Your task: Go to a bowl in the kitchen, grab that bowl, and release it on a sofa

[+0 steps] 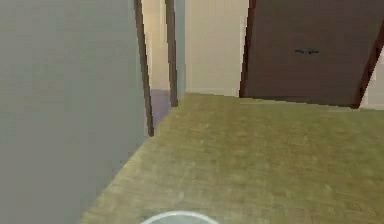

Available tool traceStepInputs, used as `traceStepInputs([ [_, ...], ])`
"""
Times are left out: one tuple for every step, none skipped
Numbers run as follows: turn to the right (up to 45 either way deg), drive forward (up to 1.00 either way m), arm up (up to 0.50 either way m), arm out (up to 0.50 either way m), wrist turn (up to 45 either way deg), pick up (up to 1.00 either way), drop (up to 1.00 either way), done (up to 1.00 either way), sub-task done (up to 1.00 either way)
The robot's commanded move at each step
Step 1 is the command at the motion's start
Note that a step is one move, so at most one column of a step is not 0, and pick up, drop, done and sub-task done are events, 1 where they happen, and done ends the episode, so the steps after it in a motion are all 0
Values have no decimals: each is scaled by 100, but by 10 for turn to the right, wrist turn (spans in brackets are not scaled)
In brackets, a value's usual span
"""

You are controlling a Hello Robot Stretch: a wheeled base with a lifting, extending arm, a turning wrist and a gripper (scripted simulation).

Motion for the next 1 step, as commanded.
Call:
traceStepInputs([
  [0, 100, 0, 0, 0, 0, 0, 0, 0],
])
